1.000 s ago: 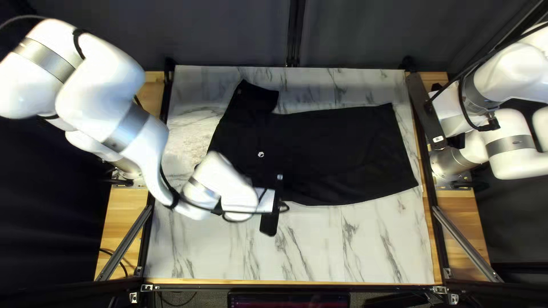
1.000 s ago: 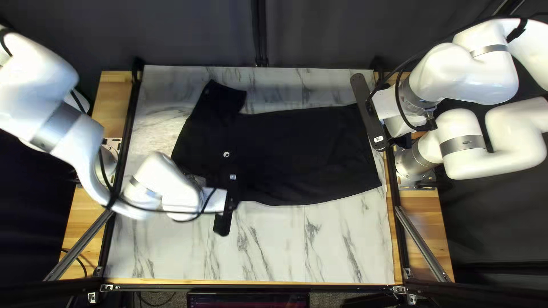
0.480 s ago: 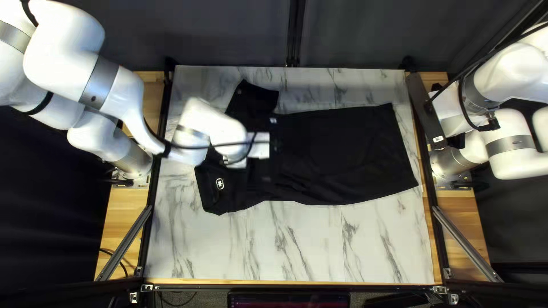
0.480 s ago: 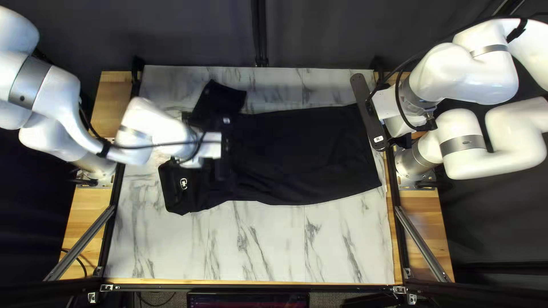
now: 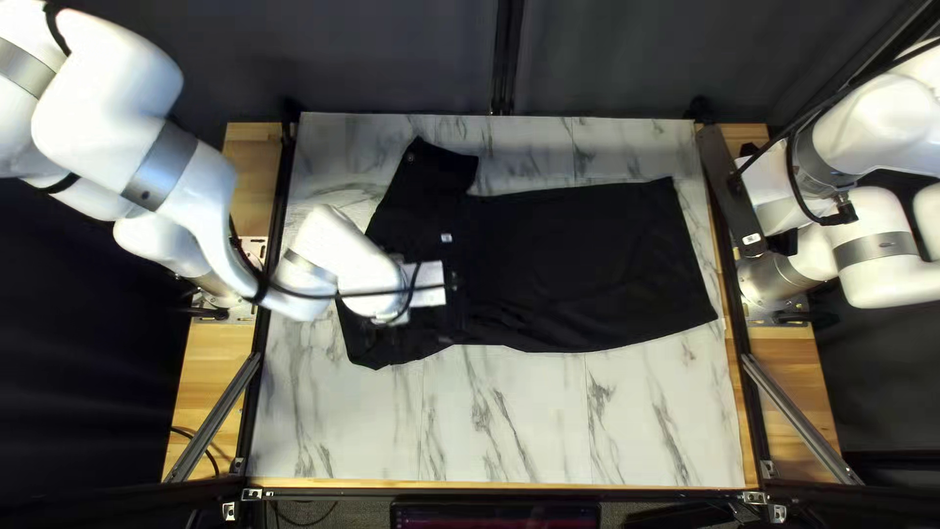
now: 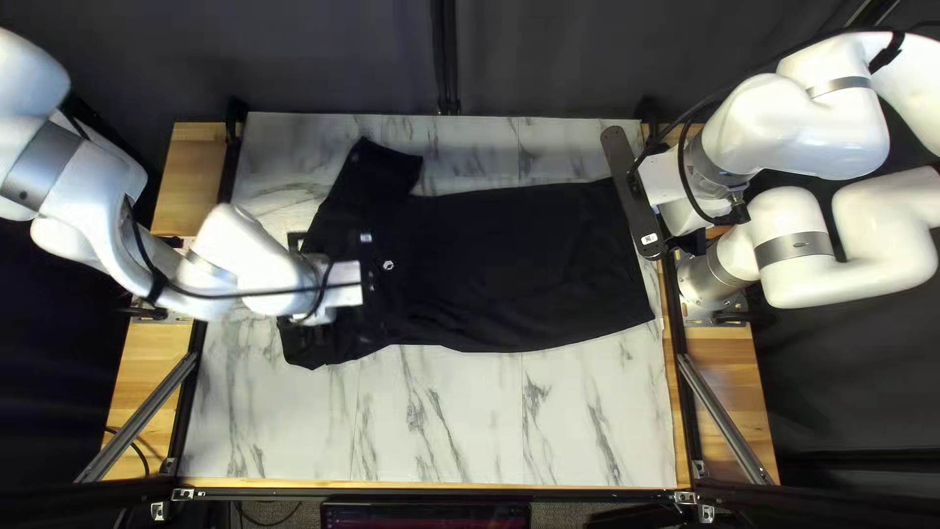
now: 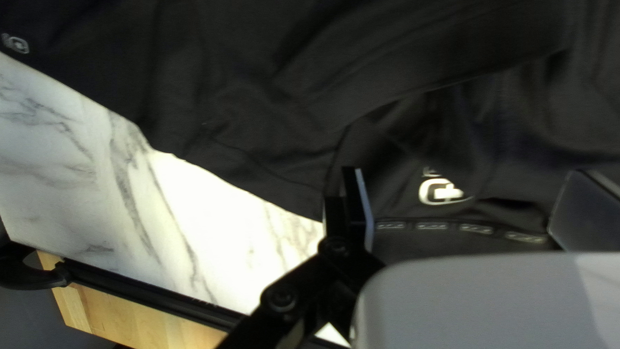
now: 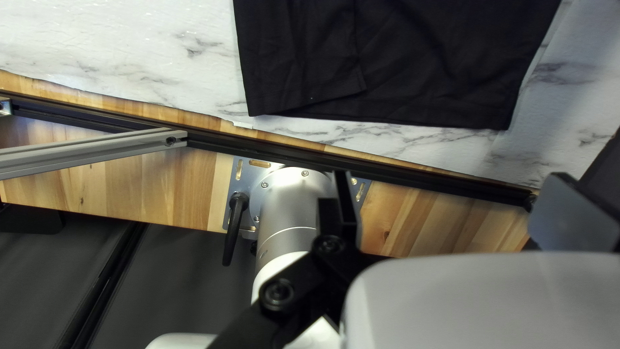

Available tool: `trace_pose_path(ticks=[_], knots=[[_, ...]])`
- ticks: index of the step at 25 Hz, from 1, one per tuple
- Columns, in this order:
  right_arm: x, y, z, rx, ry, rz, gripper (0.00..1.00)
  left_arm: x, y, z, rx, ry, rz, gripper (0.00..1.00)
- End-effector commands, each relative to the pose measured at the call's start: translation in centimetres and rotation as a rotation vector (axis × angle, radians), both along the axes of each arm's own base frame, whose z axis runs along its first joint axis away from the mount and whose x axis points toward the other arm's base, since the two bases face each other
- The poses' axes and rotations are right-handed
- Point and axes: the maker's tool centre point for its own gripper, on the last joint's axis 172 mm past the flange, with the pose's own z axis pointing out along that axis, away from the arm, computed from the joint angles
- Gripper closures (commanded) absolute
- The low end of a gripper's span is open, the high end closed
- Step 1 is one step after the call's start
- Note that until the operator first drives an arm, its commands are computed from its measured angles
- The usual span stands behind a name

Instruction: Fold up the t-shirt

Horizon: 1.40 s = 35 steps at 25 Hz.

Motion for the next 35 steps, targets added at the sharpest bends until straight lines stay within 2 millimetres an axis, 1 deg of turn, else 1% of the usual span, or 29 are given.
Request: trace_pose_path(ticks=[1,5,6,7,8,9,12,15,18,21,22,24,25,26,27,28,30,32,33,34,35], knots=[[0.0,0.0,0.0,0.0,0.0,0.0,0.0,1.9,0.6,-2.0,-0.027,-0.008,-0.013,0.0],[0.0,0.0,0.0,0.0,0.0,0.0,0.0,2.4,1.6,-3.3,-0.06,-0.007,-0.015,0.01],[0.0,0.0,0.0,0.0,0.0,0.0,0.0,2.4,1.8,-3.6,-0.072,-0.003,-0.015,0.32],[0.0,0.0,0.0,0.0,0.0,0.0,0.0,2.5,1.9,-3.7,-0.075,-0.001,-0.016,0.72],[0.0,0.0,0.0,0.0,0.0,0.0,0.0,2.6,1.9,-3.9,-0.091,0.011,-0.021,0.98],[0.0,0.0,0.0,0.0,0.0,0.0,0.0,2.7,1.9,-3.8,-0.098,0.017,-0.024,1.0],[0.0,0.0,0.0,0.0,0.0,0.0,0.0,3.1,2.0,-3.0,-0.111,0.031,-0.034,1.0],[0.0,0.0,0.0,0.0,0.0,0.0,0.0,3.8,3.4,-2.3,-0.118,0.042,-0.039,1.0],[0.0,0.0,0.0,0.0,0.0,0.0,0.0,4.7,6.4,-1.4,-0.122,0.044,-0.031,1.0],[0.0,0.0,0.0,0.0,0.0,0.0,0.0,5.8,9.2,0.4,-0.116,0.035,-0.02,1.0],[0.0,0.0,0.0,0.0,0.0,0.0,0.0,5.9,9.6,0.6,-0.114,0.034,-0.018,1.0],[0.0,0.0,0.0,0.0,0.0,0.0,0.0,6.6,12.3,1.8,-0.097,0.032,-0.001,1.0],[0.0,0.0,0.0,0.0,0.0,0.0,0.0,6.8,13.2,2.1,-0.092,0.032,0.006,1.0],[0.0,0.0,0.0,0.0,0.0,0.0,0.0,6.8,14.7,2.5,-0.084,0.031,0.024,0.68],[0.0,0.0,0.0,0.0,0.0,0.0,0.0,6.7,15.0,2.6,-0.084,0.031,0.028,0.0],[0.0,0.0,0.0,0.0,0.0,0.0,0.0,6.1,15.5,2.8,-0.081,0.027,0.044,0.0],[0.0,0.0,0.0,0.0,0.0,0.0,0.0,5.0,15.1,2.6,-0.076,0.026,0.055,0.0],[0.0,0.0,0.0,0.0,0.0,0.0,0.0,3.0,13.5,2.4,-0.069,0.018,0.067,0.0],[0.0,0.0,0.0,0.0,0.0,0.0,0.0,1.2,11.9,2.3,-0.063,0.015,0.078,0.0],[0.0,0.0,0.0,0.0,0.0,0.0,0.0,-0.1,10.6,2.2,-0.06,0.012,0.086,0.0],[0.0,0.0,0.0,0.0,0.0,0.0,0.0,-1.0,9.6,2.1,-0.059,0.011,0.092,0.0]])
